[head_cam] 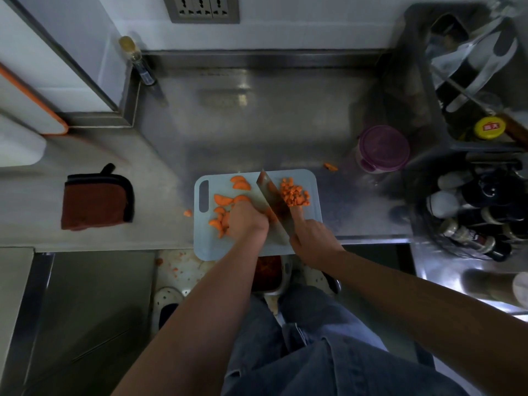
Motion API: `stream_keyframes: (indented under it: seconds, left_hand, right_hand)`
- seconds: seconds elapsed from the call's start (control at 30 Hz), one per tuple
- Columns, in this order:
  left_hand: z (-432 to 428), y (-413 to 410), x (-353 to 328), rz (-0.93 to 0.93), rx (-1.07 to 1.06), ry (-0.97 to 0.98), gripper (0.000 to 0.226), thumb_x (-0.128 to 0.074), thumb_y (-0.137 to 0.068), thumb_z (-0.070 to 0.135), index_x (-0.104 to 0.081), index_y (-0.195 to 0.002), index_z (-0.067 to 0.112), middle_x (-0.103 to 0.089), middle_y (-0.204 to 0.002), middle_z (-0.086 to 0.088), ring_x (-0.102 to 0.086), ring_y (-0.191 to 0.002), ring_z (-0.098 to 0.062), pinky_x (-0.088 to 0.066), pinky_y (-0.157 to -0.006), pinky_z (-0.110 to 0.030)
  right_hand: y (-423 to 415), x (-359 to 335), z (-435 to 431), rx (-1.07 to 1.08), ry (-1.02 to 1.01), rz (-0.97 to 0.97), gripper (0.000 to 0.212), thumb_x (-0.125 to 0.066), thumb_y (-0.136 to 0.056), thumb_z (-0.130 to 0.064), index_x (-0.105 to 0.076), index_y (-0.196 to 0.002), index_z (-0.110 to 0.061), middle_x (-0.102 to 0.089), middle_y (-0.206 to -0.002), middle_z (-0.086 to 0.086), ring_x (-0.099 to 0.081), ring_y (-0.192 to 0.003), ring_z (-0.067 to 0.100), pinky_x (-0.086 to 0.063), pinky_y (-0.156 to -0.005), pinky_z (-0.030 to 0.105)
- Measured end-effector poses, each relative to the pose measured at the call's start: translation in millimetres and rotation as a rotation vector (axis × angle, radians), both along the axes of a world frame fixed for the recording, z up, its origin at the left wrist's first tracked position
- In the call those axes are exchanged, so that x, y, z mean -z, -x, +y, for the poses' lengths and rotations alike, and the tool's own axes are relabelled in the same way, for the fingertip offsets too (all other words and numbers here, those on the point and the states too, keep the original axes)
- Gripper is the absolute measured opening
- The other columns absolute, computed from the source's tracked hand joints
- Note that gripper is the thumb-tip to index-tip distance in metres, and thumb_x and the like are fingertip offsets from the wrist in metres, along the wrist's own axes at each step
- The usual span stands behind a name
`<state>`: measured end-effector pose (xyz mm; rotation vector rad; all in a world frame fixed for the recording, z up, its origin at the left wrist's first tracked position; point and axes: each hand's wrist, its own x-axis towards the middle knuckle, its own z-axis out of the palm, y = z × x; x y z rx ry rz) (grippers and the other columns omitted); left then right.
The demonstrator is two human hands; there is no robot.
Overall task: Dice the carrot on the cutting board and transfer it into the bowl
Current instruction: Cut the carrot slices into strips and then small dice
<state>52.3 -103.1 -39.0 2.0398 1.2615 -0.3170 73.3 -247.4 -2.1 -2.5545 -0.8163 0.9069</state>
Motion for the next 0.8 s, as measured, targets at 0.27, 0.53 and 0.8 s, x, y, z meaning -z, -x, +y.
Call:
stream_keyframes:
  seconds: [0.27,0.53,0.8]
  left_hand:
    - [-1,1,-3,-0.026,-0.024,0.011,0.021,-0.067,-0.083,0.025,-0.063,-0.101,0.016,-0.067,-0.1,-0.008,-0.062,-0.101,-0.032,-0.054,-0.085,-0.045]
    - [-1,-2,1,-0.012,-0.031,0.006,0.02,-0.069,-0.08,0.023,-0.063,-0.099,0.017,-0.067,-0.099,-0.006,-0.062,-0.1,-0.03,-0.053,-0.084,-0.043]
    - [-2,-1,-8,0.022,-0.022,-0.016,0.02,-0.062,-0.086,0.013,-0.063,-0.106,0.013,-0.063,-0.109,-0.009,-0.054,-0.113,-0.031,-0.042,-0.082,-0.034]
  right_hand:
    - [0,-7,-5,-0.034,0.001,-0.011,0.04,-0.045,-0.094,-0.015,-0.023,-0.126,-0.019,-0.058,-0.082,0.007,-0.06,-0.071,0.026,-0.055,-0.07,0.046]
    - [6,-1,-5,-0.058,0.035,-0.005,0.049,-0.044,-0.094,-0.015,-0.018,-0.136,-0.016,-0.06,-0.088,0.01,-0.062,-0.078,0.027,-0.055,-0.077,0.048]
    - [10,8,0,-0.105,0.121,-0.012,0.051,-0.045,-0.096,-0.015,-0.016,-0.138,-0.016,-0.062,-0.096,0.011,-0.064,-0.086,0.029,-0.054,-0.08,0.048]
